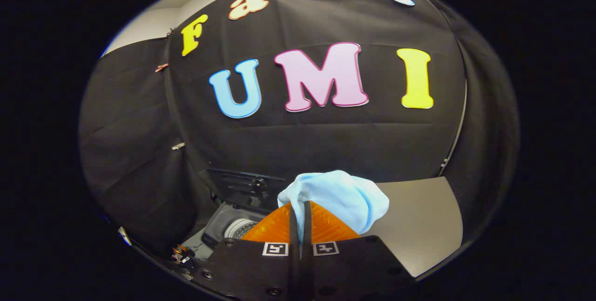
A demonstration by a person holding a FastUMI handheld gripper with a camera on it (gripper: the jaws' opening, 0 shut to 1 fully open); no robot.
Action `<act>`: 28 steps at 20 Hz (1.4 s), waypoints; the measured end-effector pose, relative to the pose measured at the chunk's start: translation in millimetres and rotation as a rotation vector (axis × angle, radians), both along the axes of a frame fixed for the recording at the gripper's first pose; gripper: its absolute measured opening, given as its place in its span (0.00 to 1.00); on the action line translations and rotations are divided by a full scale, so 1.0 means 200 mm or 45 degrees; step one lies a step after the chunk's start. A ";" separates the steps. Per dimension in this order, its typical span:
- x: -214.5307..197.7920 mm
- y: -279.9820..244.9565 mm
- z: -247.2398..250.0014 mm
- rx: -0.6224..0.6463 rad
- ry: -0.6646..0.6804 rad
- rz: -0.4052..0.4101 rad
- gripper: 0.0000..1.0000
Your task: Put the clothes into the washing machine and then close the washing machine lid.
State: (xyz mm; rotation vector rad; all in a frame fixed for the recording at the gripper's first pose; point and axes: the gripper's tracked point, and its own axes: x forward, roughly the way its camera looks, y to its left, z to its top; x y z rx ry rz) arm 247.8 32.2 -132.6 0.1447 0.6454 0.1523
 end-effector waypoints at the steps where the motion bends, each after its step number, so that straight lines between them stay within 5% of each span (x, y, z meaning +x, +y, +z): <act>1: 0.00 0.10 0.01 0.007 -0.005 0.032 0.05; 13: 0.10 1.09 -0.31 0.037 0.060 0.334 0.05; 28: 0.18 1.32 -1.15 -0.030 0.342 0.287 0.05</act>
